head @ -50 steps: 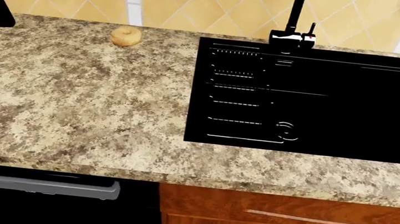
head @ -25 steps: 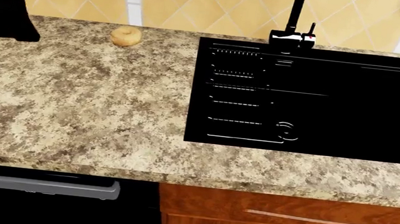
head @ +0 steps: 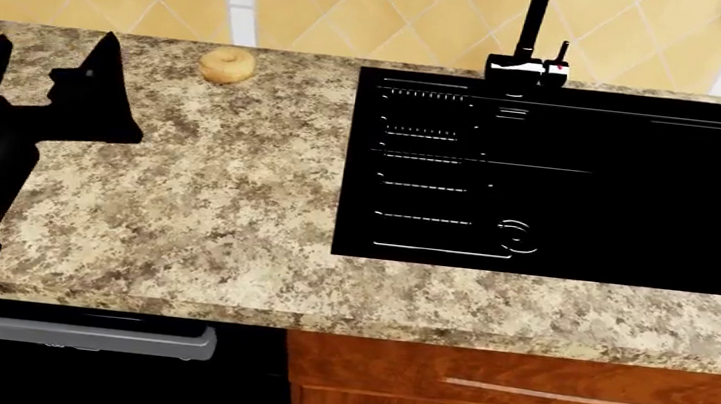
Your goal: Pick the cans from the counter and place them in their designated side in the cabinet.
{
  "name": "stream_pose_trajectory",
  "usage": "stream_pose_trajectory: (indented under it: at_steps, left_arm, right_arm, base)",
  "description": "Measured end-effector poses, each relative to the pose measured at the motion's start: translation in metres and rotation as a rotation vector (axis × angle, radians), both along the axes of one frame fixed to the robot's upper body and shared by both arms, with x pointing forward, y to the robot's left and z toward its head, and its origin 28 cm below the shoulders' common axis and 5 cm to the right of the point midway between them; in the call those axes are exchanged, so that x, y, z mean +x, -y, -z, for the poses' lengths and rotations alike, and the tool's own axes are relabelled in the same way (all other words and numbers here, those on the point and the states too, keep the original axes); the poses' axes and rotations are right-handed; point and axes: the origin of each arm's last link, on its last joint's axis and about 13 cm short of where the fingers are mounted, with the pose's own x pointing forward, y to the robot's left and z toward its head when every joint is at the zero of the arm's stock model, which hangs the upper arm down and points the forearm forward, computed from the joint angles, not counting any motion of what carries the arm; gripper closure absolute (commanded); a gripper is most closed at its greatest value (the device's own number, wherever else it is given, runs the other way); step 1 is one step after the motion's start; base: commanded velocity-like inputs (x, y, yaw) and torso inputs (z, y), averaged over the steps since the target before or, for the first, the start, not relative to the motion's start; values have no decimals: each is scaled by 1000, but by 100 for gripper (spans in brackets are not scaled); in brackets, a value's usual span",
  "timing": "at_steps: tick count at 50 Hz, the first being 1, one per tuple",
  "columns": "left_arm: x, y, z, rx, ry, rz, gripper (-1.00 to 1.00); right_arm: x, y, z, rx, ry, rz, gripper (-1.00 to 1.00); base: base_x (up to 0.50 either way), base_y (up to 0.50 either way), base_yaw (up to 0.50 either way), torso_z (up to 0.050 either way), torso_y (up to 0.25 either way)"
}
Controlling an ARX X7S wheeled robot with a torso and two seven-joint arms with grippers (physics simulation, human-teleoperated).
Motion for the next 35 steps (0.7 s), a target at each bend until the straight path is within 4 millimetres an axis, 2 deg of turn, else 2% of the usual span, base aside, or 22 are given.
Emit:
stream_pose_trajectory:
  at_steps: [16,35]
  left_arm:
    - [-1,11,21,-78,-58,12,-100]
    - [-10,17,28,-110,-68,19,-100]
  right_arm:
    - [1,0,-2,33,43,39,-100]
    - [6,2,-6,33,165,107,-100]
  base:
    - [0,0,0,0,0]
    - [0,0,0,0,0]
